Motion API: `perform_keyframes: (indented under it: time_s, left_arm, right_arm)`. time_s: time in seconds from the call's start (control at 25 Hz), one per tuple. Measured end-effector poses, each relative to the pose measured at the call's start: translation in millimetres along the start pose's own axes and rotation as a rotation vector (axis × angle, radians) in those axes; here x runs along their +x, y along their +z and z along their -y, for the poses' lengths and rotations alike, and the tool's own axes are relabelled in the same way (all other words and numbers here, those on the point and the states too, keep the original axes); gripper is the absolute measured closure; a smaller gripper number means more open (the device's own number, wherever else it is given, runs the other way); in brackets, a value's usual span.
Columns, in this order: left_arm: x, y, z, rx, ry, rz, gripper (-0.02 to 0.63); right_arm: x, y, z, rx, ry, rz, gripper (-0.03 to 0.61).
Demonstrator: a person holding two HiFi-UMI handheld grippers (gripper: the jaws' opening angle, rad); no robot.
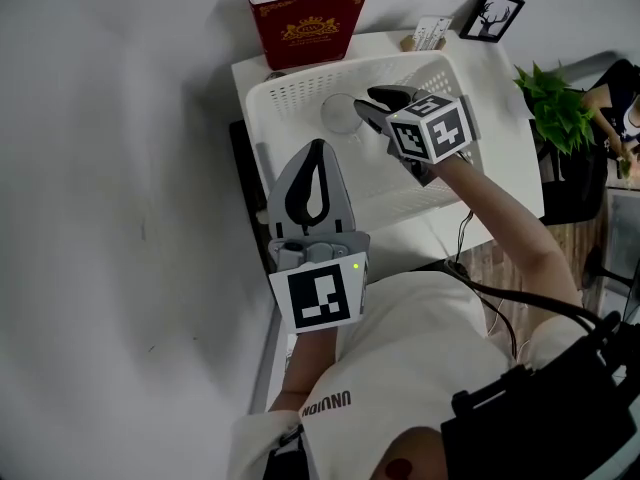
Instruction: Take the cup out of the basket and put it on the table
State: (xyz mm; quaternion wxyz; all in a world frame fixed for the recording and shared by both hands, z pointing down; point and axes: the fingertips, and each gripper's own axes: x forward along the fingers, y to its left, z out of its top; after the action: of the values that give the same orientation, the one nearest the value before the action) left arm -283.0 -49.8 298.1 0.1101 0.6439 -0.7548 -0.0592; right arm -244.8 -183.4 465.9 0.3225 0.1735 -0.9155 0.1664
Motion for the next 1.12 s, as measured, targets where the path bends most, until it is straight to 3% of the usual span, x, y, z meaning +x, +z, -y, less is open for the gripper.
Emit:
perform_keyframes:
  time_s: [0.44, 0.72, 1.12]
  left_arm:
    - [1.3, 2.9, 1.6, -0.030, -0.030, 0.002, 0.604]
    - [0.2, 0.9, -2.0, -0.045, -0.031, -0.003, 0.604]
    - [2.7, 0.9, -5.1, -0.034, -0.032, -0.003, 0.604]
  right_arm:
    - [26.7, -15.6, 8.8, 0.050, -0.033, -0.100, 0.439]
    - [40.5, -24.1, 4.6, -0.006, -0.034, -0.146, 0.439]
    - [52.7, -34.7, 6.5, -0.004, -0.038, -0.194, 0.443]
